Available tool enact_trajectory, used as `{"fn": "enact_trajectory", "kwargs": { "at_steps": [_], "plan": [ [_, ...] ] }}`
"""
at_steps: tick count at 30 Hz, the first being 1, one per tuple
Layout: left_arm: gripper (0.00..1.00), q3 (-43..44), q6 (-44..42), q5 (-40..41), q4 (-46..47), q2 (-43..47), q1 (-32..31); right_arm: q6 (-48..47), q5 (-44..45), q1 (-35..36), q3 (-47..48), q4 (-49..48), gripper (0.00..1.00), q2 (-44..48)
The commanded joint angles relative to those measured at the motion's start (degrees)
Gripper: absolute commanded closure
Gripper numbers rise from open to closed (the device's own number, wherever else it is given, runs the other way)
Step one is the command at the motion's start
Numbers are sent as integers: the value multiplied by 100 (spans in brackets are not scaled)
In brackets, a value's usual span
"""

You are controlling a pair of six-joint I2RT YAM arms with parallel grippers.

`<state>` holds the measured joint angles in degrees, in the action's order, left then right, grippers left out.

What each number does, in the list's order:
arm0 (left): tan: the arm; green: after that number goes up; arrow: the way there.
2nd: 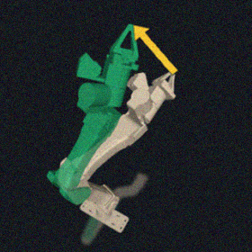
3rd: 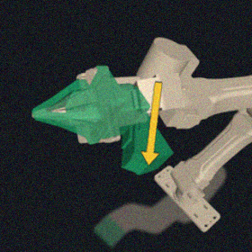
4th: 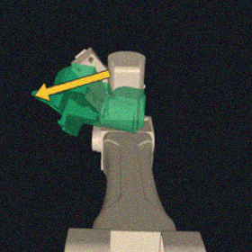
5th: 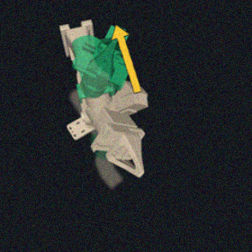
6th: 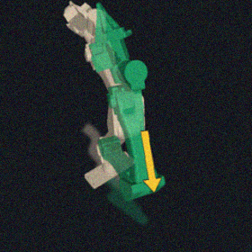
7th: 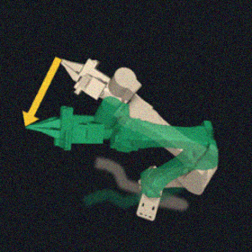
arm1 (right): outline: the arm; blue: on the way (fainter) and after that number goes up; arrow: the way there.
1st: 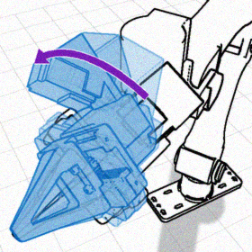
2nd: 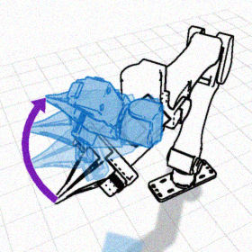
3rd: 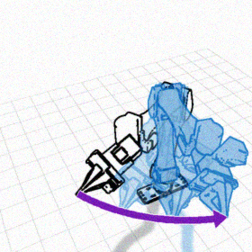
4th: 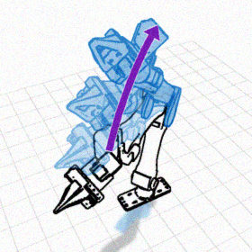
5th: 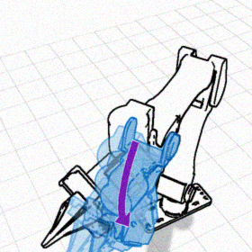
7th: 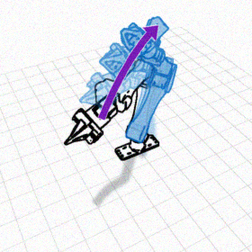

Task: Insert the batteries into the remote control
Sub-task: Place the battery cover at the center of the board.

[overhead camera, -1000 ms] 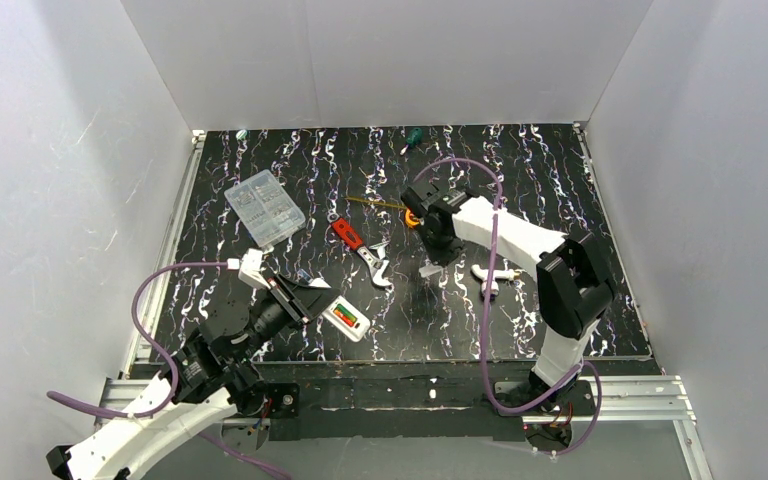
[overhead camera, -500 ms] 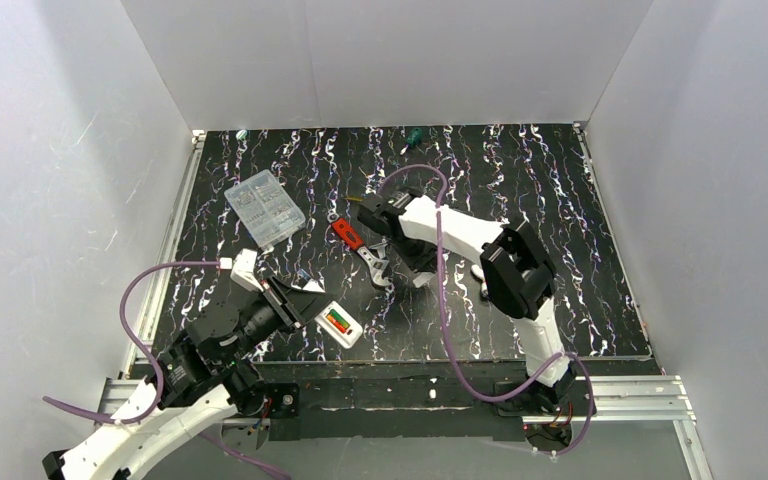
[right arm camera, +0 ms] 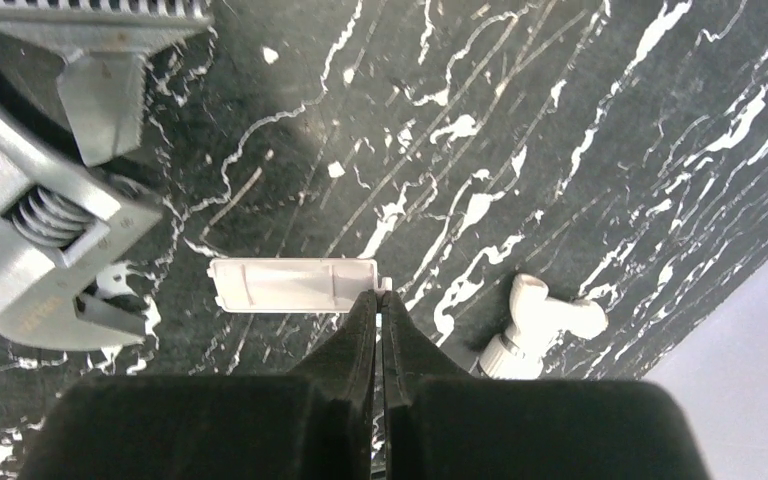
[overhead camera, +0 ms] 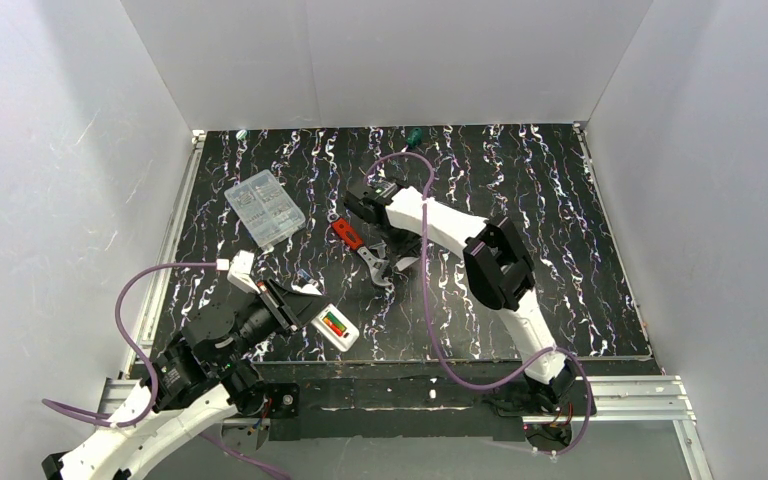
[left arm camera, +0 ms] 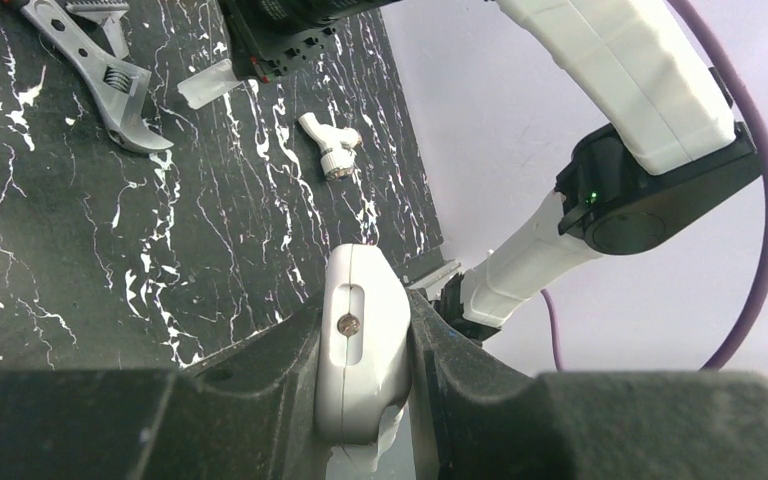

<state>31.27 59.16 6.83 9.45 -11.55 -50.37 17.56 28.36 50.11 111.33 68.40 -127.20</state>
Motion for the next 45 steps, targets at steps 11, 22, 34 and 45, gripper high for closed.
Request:
{"fn": "enact_trajectory", "kwargs": {
  "at_steps": [11, 22, 34, 45],
  "plan": [
    [100, 386, -97, 0, 14, 61, 1, -42, -82, -107, 550, -249, 94, -426],
    [100, 377, -89, 18, -5, 106, 1, -77, -246, -115, 706, -292, 93, -569],
    [100, 348, -88, 36, -42, 157, 1, -66, -431, -117, 750, -420, 92, -494],
    [100, 324, -80, 46, -49, 171, 2, 52, -913, -97, 461, -747, 85, 54]
  ]
}}
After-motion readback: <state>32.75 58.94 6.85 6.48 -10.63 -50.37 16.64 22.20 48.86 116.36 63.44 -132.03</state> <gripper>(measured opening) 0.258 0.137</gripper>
